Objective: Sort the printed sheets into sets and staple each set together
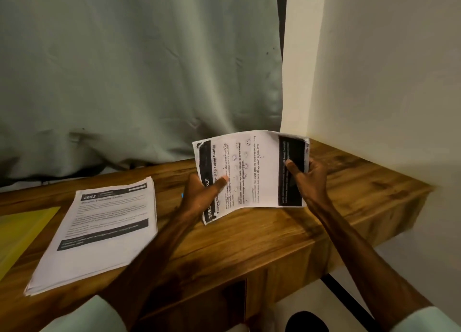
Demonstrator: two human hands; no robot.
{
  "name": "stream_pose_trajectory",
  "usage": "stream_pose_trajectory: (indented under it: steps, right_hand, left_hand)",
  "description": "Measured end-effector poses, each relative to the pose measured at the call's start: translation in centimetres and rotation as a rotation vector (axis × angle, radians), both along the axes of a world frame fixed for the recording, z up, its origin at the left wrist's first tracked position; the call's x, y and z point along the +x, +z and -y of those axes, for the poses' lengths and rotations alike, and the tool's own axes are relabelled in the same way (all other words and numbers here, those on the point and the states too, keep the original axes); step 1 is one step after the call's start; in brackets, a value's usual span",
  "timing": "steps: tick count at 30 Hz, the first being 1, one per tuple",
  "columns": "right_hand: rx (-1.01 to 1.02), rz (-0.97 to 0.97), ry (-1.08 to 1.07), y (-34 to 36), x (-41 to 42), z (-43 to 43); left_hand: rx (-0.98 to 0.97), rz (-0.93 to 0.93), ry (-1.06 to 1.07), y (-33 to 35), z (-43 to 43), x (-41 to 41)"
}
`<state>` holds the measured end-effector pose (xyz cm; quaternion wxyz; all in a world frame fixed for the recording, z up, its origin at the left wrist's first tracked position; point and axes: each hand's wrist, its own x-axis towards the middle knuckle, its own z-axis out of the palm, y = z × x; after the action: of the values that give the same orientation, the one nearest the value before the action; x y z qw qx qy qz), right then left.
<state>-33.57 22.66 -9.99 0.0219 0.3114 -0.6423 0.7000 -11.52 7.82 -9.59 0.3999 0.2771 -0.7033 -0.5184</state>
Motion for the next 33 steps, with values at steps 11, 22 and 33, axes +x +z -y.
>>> stream_pose_trajectory:
  steps: [11,22,33]
  right_hand:
    - [-0.032,0.150,-0.014,-1.3,0.8,-0.4]
    - [0.113,0.048,0.053,-0.7,-0.7,-1.0]
    - [0.627,0.154,0.718,0.8,-1.4,0.7]
  left_hand:
    - [0.000,0.032,0.057,-0.9,-0.3,-0.4]
    - [-0.113,0.051,-0.025,2.1,1.4,0.4]
    - [-0.007,0.570,-0.386,4.2,6.2,4.7]
